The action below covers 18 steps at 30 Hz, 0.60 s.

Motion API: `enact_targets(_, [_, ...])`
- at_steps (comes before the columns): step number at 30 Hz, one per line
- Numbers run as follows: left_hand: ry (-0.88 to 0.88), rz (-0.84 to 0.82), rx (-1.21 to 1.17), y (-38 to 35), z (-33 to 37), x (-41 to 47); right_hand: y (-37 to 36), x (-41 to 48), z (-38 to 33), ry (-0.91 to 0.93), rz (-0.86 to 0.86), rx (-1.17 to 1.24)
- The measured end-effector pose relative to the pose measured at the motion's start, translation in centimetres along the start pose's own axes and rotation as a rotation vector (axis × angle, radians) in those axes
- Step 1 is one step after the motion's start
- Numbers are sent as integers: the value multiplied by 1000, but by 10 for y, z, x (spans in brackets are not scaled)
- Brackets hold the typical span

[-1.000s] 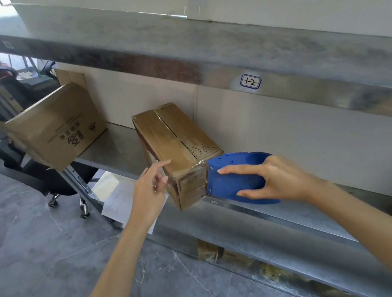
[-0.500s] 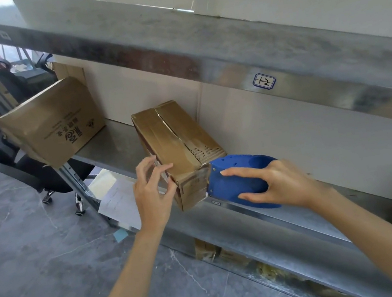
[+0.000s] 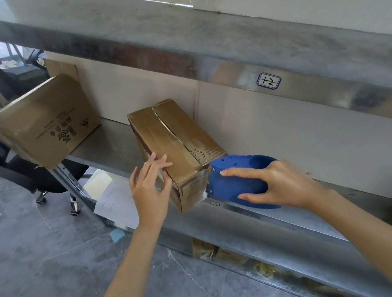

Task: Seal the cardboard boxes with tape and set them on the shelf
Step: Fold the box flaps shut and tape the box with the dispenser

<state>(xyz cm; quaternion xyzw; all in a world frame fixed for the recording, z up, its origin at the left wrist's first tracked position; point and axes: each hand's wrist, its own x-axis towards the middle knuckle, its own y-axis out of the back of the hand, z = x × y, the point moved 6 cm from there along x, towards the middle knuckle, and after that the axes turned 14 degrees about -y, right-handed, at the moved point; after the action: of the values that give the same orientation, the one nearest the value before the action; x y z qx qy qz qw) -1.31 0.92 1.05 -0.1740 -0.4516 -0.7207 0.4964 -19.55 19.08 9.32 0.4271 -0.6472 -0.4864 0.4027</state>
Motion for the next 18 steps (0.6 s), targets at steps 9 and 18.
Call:
enact_targets(9, [-53,-83,25,2,1,-5,-9,0,1,-25,-25,-33])
enact_targets(18, [-9,-41,-13,-3,-2,1,-1,-3,2,-11,-19,-20])
